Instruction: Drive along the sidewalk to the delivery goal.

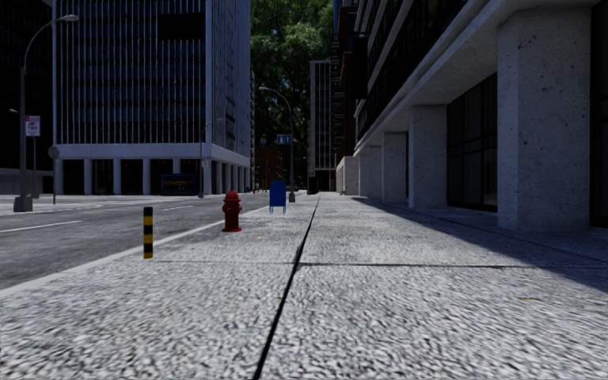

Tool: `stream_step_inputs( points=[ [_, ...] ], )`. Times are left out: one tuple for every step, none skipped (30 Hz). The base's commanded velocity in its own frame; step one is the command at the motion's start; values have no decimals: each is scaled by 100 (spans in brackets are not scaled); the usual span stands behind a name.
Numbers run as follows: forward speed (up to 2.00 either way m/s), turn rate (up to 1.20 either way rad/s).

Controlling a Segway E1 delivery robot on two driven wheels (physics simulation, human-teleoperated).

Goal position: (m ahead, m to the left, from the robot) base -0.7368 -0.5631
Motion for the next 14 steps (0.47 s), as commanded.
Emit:
stream_step_inputs(
  points=[
    [0, 0],
    [0, 0],
    [0, 0],
    [0, 0],
    [0, 0],
    [0, 0],
    [0, 0],
    [0, 0],
    [0, 0],
    [0, 0],
    [0, 0],
    [0, 0],
    [0, 0],
    [0, 0]
  ],
)
